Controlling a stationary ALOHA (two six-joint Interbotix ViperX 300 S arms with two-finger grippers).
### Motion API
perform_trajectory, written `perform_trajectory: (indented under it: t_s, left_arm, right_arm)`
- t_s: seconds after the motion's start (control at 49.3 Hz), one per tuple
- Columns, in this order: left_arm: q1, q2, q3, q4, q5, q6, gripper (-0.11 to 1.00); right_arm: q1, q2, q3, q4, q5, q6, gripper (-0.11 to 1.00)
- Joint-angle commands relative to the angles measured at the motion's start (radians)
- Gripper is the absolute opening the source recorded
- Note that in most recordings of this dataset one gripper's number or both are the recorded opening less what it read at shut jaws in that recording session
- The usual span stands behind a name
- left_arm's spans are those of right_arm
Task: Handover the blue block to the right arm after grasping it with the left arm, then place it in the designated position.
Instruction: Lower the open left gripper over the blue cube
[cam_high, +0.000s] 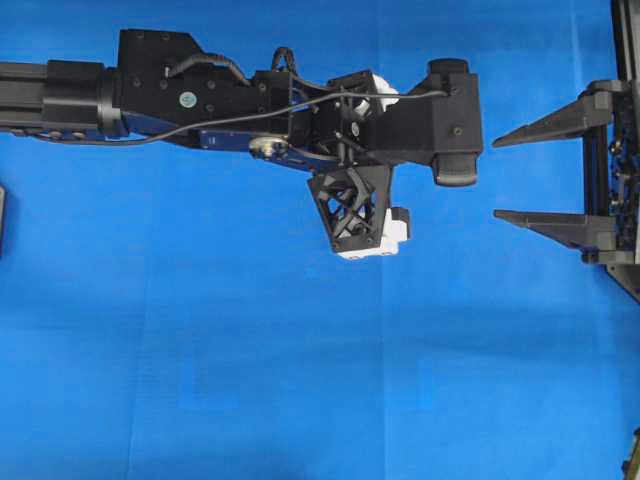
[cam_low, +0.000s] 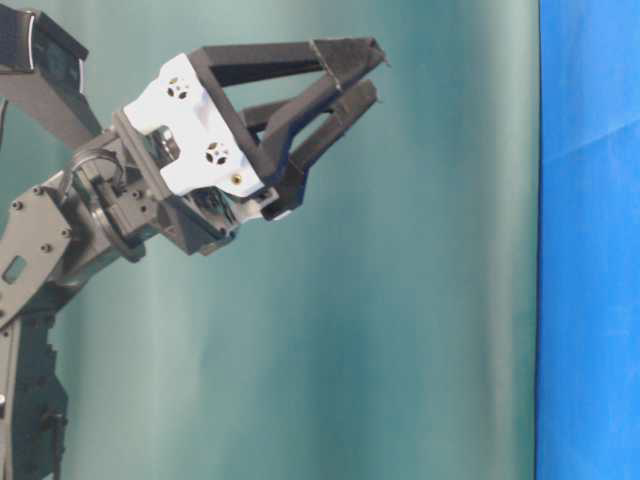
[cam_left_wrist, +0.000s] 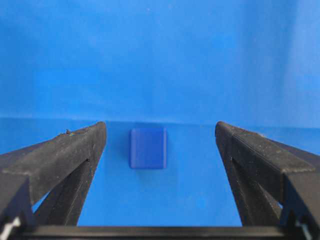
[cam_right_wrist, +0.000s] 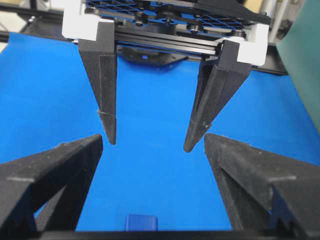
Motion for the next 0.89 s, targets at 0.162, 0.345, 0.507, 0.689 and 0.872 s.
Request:
perform_trajectory:
  t_s: [0.162, 0.345, 0.507, 0.689, 0.872]
  left_arm:
    - [-0.008, -0.012, 0.097, 0.002, -0.120, -0.009, 0.93]
    - [-0.003, -0.015, 0.186, 0.015, -0.207, -0.002, 0.93]
    - [0.002, 0.021, 0.239, 0.015, -0.291, -0.005, 0.93]
    - [-0.002, 0.078, 0.259, 0.015, -0.327, -0.009, 0.93]
    - [-0.006, 0.114, 0.265, 0.015, -0.353, -0.011, 0.93]
  right_arm:
    - [0.000, 0.008, -0.025, 0.005, -0.003, 0.002, 0.95]
    - [0.000, 0.015, -0.023, 0.005, -0.003, 0.002, 0.95]
    - [-0.002, 0.028, -0.020, 0.005, -0.003, 0.002, 0.95]
    - [-0.002, 0.031, -0.020, 0.005, -0.005, 0.002, 0.95]
    - [-0.003, 0.031, -0.018, 0.003, -0.003, 0.002, 0.95]
